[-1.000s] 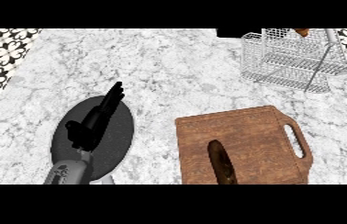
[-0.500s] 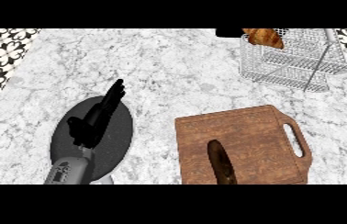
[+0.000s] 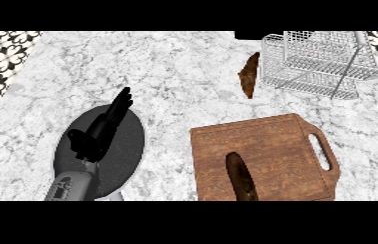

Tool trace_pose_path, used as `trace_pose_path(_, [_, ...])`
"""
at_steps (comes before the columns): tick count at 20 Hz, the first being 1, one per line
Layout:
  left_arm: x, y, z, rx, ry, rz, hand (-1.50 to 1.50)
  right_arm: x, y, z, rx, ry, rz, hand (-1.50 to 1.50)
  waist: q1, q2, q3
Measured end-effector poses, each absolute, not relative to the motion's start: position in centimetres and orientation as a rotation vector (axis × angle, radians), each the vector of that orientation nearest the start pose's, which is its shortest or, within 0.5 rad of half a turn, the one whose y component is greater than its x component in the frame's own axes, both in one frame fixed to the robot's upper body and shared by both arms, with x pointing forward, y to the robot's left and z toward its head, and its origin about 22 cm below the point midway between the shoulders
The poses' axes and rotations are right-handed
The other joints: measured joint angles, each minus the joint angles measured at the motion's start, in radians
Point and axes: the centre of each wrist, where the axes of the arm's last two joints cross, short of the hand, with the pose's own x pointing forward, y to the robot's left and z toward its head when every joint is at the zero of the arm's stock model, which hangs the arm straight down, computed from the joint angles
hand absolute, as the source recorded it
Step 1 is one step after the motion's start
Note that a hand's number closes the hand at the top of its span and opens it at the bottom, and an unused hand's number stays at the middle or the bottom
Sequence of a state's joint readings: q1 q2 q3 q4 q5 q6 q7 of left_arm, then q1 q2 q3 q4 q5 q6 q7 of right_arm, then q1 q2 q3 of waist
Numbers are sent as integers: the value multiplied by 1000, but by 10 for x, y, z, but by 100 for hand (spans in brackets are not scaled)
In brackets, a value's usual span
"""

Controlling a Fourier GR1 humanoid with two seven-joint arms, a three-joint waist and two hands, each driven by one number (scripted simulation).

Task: Pick the croissant from the cutting board and place it in the tiered basket

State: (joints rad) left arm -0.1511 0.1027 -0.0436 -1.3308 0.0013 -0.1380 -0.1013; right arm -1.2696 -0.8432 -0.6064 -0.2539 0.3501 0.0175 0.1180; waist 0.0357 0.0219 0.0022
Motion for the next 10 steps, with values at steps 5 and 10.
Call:
trace_pose_path(5, [273, 226, -19, -111, -1559, -248, 0, 364, -512, 282, -625, -1574, -353, -150, -3, 0, 2])
trace_pose_path(10, [272, 224, -19, -107, -1560, -247, 0, 310, -566, 274, -629, -1593, -387, -150, -9, 2, 4])
